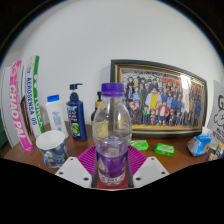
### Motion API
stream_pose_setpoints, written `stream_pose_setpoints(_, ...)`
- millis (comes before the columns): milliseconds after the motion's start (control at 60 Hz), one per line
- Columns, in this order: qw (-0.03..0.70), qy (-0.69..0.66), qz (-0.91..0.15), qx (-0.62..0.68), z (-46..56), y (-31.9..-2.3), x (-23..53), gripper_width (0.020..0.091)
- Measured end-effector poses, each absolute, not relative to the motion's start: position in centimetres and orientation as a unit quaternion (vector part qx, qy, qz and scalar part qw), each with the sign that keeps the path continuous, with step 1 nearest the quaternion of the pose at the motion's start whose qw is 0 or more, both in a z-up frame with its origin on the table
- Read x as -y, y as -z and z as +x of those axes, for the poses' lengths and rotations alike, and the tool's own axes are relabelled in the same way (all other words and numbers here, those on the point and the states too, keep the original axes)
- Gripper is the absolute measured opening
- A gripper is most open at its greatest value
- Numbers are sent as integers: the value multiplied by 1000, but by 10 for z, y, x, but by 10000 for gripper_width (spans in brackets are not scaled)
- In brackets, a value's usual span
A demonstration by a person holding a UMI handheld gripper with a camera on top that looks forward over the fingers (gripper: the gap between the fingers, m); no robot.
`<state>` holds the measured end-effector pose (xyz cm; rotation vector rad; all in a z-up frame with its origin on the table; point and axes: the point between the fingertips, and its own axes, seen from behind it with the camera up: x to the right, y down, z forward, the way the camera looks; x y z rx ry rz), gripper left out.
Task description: Pour water
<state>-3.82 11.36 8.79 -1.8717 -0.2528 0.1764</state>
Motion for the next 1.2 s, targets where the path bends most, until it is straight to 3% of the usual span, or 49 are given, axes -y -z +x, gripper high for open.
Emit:
stream_pose_setpoints(117,573,-68,-810,104,-35,-85,-112,538)
stream_pose_setpoints(150,564,-65,-817,101,-33,-83,-110,640)
stream_pose_setpoints(183,556,-60,-823,97,-30,-82,-107,797)
stream_pose_setpoints(217,549,-54,-829,92,-27,-82,-102,870)
stream_pose_setpoints(250,540,-44,-836,85,-22,-82,-95,845)
stream_pose_setpoints(383,508,-25,-858,70,-22,-95,-48,855)
stream_pose_setpoints(783,449,19,-893,38,-69,-169,143,854)
stream_pose_setpoints(1200,460,35,-887,25,-97,-200,199,854)
